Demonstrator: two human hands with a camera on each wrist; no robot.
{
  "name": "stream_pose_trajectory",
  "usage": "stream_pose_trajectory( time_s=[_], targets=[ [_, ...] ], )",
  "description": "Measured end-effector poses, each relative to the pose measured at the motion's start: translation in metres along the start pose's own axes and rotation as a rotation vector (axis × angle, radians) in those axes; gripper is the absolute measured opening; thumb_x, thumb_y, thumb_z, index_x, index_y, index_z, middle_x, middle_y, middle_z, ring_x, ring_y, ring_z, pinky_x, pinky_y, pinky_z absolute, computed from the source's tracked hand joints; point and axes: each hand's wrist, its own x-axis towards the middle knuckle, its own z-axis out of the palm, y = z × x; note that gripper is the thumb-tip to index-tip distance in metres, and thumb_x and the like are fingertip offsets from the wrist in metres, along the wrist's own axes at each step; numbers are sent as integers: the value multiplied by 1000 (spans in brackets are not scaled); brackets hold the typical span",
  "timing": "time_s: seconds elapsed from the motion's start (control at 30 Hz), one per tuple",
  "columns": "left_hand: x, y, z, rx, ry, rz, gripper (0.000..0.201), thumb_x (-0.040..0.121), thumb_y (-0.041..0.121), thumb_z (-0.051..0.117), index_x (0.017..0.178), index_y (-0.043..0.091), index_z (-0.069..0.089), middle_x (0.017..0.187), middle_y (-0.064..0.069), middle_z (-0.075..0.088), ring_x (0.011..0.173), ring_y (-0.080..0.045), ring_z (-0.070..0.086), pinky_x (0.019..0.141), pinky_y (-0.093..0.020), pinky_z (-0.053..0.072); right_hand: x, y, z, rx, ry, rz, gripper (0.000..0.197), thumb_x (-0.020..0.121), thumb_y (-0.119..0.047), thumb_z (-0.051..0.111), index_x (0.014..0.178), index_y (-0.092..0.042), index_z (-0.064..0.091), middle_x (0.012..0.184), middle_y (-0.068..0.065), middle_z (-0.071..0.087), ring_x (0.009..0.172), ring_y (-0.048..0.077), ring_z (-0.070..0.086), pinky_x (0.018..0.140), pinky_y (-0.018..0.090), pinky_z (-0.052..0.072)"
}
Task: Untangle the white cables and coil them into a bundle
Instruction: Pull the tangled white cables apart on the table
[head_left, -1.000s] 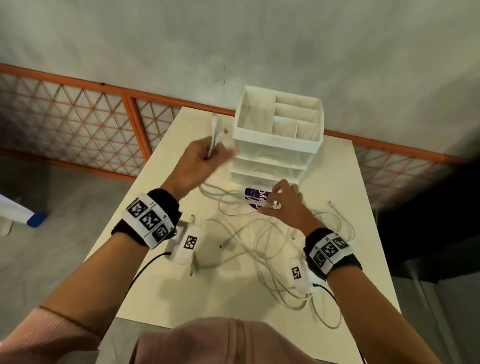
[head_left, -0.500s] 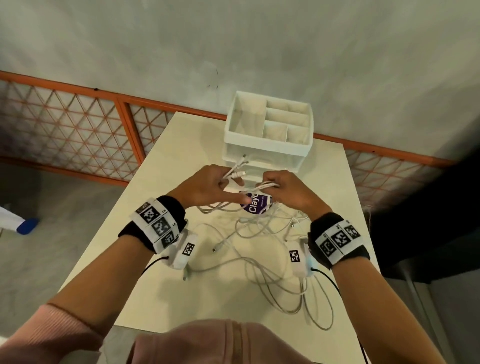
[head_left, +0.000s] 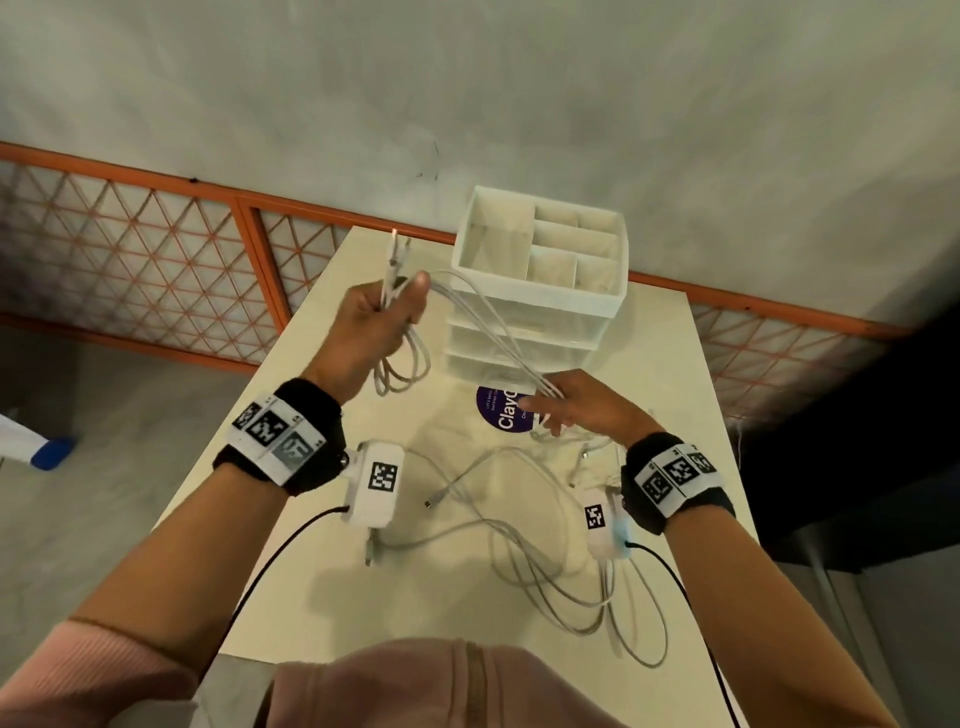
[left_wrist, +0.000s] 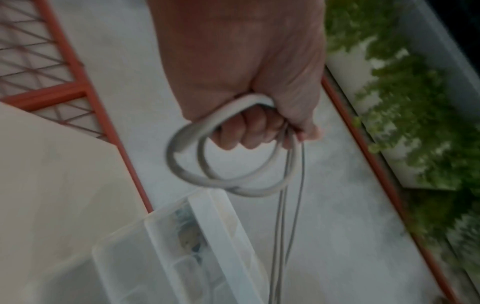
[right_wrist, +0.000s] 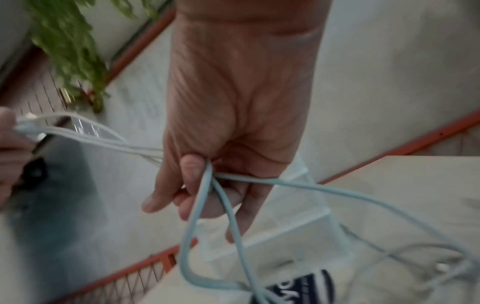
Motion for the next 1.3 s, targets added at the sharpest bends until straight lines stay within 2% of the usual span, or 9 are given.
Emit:
stream_pose_trajectory(
  time_s=[0.13,0.23,0.43,0.53,0.6,0.83,1.0,1.17,1.3],
  targets=[
    [0,-25,-13,-41,270,-100,43,90,45,56,55,22,44,45,11,31,38,-6,21,39,-19,20,3,19,-13,-69,-2,55,21,78,-27,76,68,-15,61,54,-8,63,55,7,63,58,15,45],
    [-6,-50,-23,-47,517,-267,43,86,45,62,55,20,46,37,12,37,33,-4,26,42,-23,24,0,19,-33,-17,79,37,27,78,-25,75,72,-5,57,67,9,61,53,2,62,62,25,41],
    [-17,-68,-23,444,335,-663,62,56,65,77,54,15,39,55,-1,43,54,-20,43,53,-28,34,-11,-17,-61,-13,264,-23,40,93,-45,49,92,-9,66,79,-9,61,69,2,53,64,12,41],
    [-15,-65,-13,520,467,-539,69,52,72,73,86,14,59,80,1,58,77,-20,55,73,-33,46,-6,-23,-62,-294,208,8,47,97,-46,41,85,-11,71,94,3,67,78,16,57,71,23,39],
    [-11,-56,-5,576,500,-328,65,58,66,75,98,18,57,71,4,51,67,-17,51,65,-30,41,0,-26,-54,-446,102,55,42,95,-41,48,82,-9,72,85,10,67,65,17,51,62,25,37],
    [1,-45,43,306,-321,-99,36,77,25,76,109,19,64,54,15,51,49,0,40,53,-13,33,9,-64,-19,-322,-43,-121,40,100,-38,38,82,-19,67,83,8,68,77,24,61,79,36,48],
    [12,-41,31,474,-79,100,18,94,22,56,86,8,64,58,2,53,45,-3,41,47,-13,31,5,-45,-30,-97,32,-92,26,87,-42,62,83,-16,59,65,-2,58,49,5,43,51,17,36],
    [24,-22,4,525,202,242,20,96,21,51,81,8,56,50,10,36,41,-2,40,42,-13,27,5,25,-39,-112,62,63,30,85,-35,66,77,-7,60,73,16,62,59,15,55,67,29,42],
    [28,-35,-9,469,358,158,36,97,27,49,83,-5,56,50,5,35,39,-3,40,40,-14,26,6,57,-38,-186,44,174,30,93,-35,55,71,-14,59,66,-2,62,65,10,61,73,32,44]
  ],
)
